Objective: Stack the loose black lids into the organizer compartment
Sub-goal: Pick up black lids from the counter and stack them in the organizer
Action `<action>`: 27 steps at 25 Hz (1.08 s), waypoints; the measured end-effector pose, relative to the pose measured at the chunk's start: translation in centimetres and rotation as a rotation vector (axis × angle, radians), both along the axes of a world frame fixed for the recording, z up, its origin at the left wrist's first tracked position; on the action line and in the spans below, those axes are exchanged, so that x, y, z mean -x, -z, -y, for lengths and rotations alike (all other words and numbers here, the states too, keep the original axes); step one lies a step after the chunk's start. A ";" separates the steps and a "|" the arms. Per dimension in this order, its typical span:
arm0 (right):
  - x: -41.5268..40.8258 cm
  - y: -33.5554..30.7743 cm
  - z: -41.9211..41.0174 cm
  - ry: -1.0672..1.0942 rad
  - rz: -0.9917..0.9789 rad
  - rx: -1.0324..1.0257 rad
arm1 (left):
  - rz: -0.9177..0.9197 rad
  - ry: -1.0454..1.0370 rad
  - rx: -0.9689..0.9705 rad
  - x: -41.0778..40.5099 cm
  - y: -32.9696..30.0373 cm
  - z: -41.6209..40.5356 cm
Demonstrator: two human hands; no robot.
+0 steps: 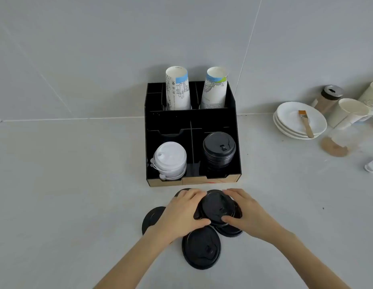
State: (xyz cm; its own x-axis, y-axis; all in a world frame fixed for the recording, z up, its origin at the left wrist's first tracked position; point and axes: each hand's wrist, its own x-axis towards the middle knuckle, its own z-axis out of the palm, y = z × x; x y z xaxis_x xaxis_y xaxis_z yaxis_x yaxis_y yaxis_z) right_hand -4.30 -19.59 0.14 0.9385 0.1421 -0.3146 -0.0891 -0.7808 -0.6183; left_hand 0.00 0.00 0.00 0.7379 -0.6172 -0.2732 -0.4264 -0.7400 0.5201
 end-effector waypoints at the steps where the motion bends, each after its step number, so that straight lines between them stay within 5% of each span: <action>1: 0.1 0.2 0.1 0.001 -0.012 -0.007 | -0.006 0.005 -0.017 0.1 0.1 0.2; 13: 0.9 0.6 -0.3 0.050 0.110 -0.073 | 0.045 0.006 -0.071 0.4 1.0 0.5; 27: -0.6 -4.1 -0.1 0.109 0.309 -0.108 | 0.197 -0.041 0.168 -1.5 -3.9 0.4</action>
State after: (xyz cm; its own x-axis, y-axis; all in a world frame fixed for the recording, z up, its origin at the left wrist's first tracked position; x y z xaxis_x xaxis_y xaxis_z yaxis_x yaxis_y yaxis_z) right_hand -3.70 -19.51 4.22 0.9986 0.0531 -0.0014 0.0365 -0.7059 -0.7074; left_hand 1.47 -0.42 3.86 0.7921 -0.6101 -0.0183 -0.5027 -0.6691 0.5473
